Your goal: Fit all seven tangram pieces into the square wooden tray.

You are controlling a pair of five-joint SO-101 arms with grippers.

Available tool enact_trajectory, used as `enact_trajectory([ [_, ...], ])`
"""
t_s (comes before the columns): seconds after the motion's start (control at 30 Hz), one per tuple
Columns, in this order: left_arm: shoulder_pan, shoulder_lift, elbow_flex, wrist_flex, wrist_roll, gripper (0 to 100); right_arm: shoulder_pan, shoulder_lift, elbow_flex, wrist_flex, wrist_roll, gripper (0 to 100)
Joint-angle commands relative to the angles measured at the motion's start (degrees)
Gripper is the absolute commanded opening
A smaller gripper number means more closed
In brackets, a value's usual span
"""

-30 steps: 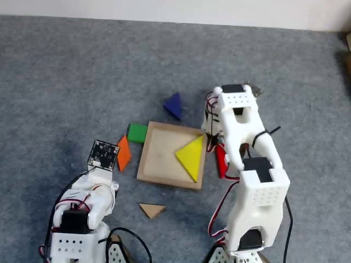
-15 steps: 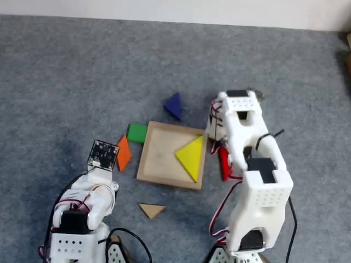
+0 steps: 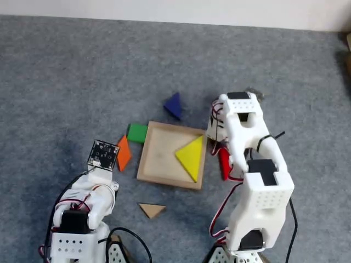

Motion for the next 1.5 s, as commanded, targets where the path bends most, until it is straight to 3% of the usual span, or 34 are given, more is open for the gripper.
enact_trajectory([
  [0.0,-0.75,-3.03,1.19,0.35,-0.44,1,0.13,-1.10,0.22,-1.27,2.20,12.9],
  [0.2,-0.75,-3.03,1.19,0.35,-0.44,1,0.04,-1.63,-0.13,4.00,2.81,12.4],
  [0.53,-0.75,-3.03,1.19,0.35,-0.44,1,-0.31,-15.60,0.31,7.43,11.78,12.0],
  [0.7,-0.75,-3.03,1.19,0.35,-0.44,1,-3.03,-18.42,-0.13,7.78,21.98,12.0],
  [0.9,-0.75,-3.03,1.19,0.35,-0.44,1,-9.71,-17.10,-0.13,7.52,40.44,12.0],
  [1.07,-0.75,-3.03,1.19,0.35,-0.44,1,-14.55,-16.57,-0.22,7.43,49.23,12.0],
  [1.23,-0.75,-3.03,1.19,0.35,-0.44,1,-15.16,-16.84,-2.77,7.52,50.29,12.0],
  [1.47,-0.75,-3.03,1.19,0.35,-0.44,1,-7.78,-16.84,-6.55,8.04,43.87,12.4],
])
